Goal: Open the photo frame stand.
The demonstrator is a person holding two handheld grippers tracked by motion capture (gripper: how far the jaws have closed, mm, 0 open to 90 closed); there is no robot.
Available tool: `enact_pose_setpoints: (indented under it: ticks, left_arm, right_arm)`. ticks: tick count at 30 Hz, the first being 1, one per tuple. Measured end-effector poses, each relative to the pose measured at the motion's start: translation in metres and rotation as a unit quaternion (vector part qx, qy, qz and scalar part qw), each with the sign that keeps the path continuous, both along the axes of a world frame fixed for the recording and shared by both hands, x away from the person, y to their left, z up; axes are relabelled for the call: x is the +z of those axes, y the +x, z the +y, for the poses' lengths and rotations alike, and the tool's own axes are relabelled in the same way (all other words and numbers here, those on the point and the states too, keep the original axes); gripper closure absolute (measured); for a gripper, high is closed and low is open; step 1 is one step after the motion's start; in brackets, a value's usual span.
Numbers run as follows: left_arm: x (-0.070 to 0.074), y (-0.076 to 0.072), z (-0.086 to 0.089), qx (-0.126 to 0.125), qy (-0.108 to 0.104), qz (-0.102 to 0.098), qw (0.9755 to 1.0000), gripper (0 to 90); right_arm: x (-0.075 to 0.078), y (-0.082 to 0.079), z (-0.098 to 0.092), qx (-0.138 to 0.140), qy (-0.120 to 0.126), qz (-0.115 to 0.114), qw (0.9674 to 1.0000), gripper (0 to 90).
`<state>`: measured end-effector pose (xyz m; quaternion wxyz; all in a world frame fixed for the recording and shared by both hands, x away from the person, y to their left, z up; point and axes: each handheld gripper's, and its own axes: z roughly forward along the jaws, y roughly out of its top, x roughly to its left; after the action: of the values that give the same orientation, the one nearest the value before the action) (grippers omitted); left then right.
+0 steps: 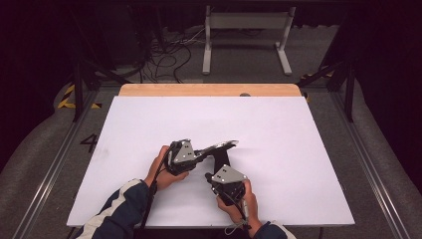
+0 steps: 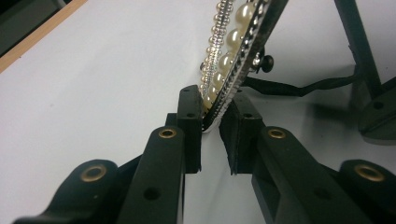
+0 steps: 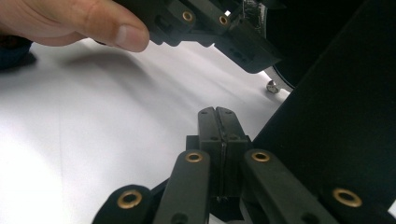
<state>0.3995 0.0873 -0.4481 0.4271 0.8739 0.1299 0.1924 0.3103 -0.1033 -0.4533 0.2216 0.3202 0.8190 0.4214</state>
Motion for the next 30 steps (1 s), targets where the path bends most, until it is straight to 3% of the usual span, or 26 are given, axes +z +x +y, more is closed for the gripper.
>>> enact_pose_setpoints:
  ticks: [10, 16, 22, 30]
  left_arm:
    - [0.002, -0.004, 0.002, -0.004, 0.006, -0.005, 1.0, 79.8]
    - [0.002, -0.006, 0.0, -0.008, 0.011, -0.009, 0.9999, 79.7]
    - [0.004, -0.007, -0.001, -0.015, 0.017, -0.007, 0.9997, 79.5]
    - [0.005, -0.009, -0.001, -0.015, 0.021, -0.007, 0.9996, 79.3]
  right_arm:
    - [0.0, 0.002, -0.008, 0.007, 0.005, 0.008, 0.9999, 90.0]
    - [0.002, 0.006, -0.018, -0.003, -0.001, 0.011, 0.9999, 90.0]
    - [0.003, 0.011, -0.033, -0.01, 0.014, 0.023, 0.9996, 90.0]
    - [0.004, 0.013, -0.036, -0.007, 0.015, 0.027, 0.9995, 90.0]
